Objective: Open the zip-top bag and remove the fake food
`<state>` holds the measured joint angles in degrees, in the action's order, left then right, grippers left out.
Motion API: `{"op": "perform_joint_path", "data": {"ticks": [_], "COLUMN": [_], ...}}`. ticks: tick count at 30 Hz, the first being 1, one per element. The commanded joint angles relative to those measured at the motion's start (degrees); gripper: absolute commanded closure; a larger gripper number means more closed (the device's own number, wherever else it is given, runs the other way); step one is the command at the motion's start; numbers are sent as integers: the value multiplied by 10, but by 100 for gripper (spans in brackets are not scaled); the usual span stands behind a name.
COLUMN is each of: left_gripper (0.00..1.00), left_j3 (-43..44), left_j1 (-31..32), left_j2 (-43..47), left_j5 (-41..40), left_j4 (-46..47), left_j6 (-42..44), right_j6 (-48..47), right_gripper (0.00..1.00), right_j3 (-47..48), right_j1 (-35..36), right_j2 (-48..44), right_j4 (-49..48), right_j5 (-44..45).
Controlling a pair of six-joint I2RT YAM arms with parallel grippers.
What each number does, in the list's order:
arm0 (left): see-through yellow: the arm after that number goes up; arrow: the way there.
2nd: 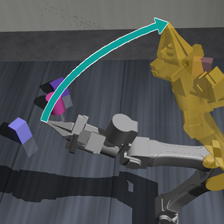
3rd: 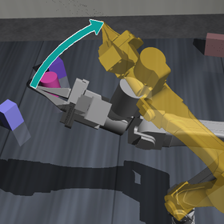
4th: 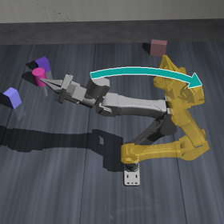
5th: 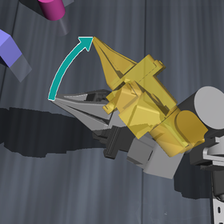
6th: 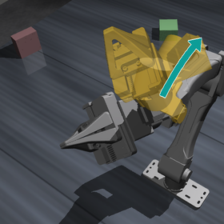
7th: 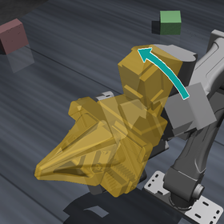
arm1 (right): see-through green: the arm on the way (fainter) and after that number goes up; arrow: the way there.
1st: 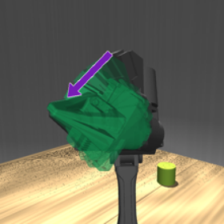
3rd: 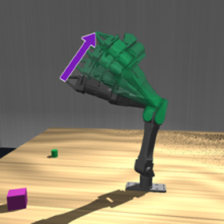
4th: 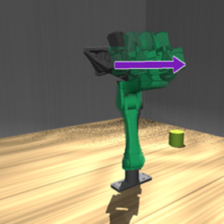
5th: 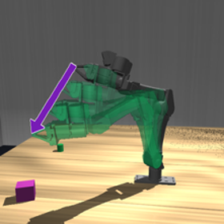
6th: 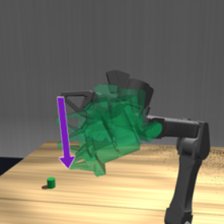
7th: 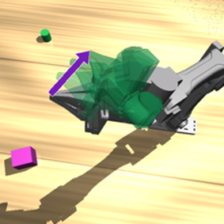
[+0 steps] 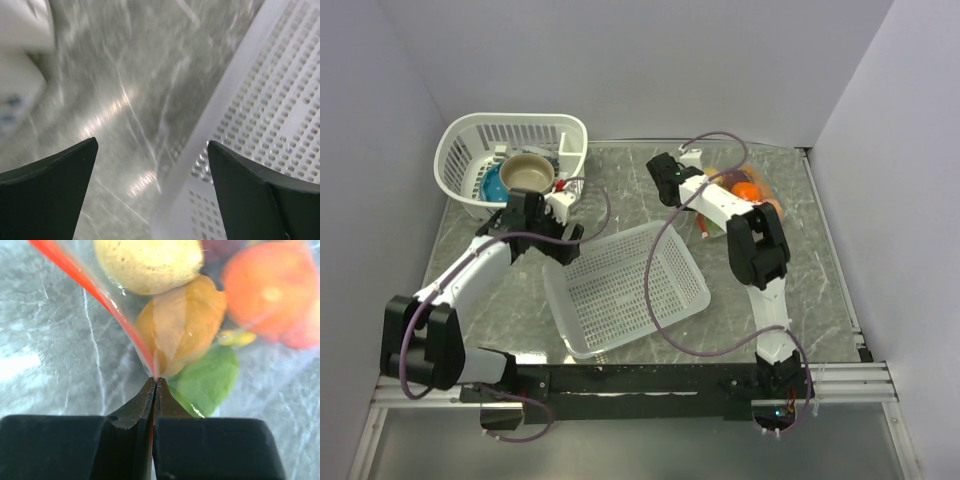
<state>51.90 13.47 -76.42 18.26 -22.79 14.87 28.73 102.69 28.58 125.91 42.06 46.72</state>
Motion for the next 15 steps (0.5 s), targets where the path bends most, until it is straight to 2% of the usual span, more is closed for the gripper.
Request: {"op": "perform_joint_path", "data": {"ticks": [1,2,4,5,10,15], "left_gripper": [1,2,14,16,10,5], "left_j3": [101,117,133,147,146,145], "left_j1": [2,3,12,17,55,88], "left_j2": [-46,-62,-79,-101,-142,-156], "left_j5": [76,86,95,101,104,109], "left_j4": [-38,-49,-64,-80,-93,-118], "left_j6": [97,103,116,119,138,161], "right_j6": [19,20,21,19,-2,-21], "right_gripper": [100,100,100,100,100,100], "right_j3": [-3,-4,-7,-11,14,89], "right_j1": [-2,-2,-3,-4,-9,-29], "right_j2": [-126,-138,-174,-186,-243,-265], "right_j4": [-8,-6,-8,-11,3,30], "right_j5": [3,1,0,-4,-23,-38]}}
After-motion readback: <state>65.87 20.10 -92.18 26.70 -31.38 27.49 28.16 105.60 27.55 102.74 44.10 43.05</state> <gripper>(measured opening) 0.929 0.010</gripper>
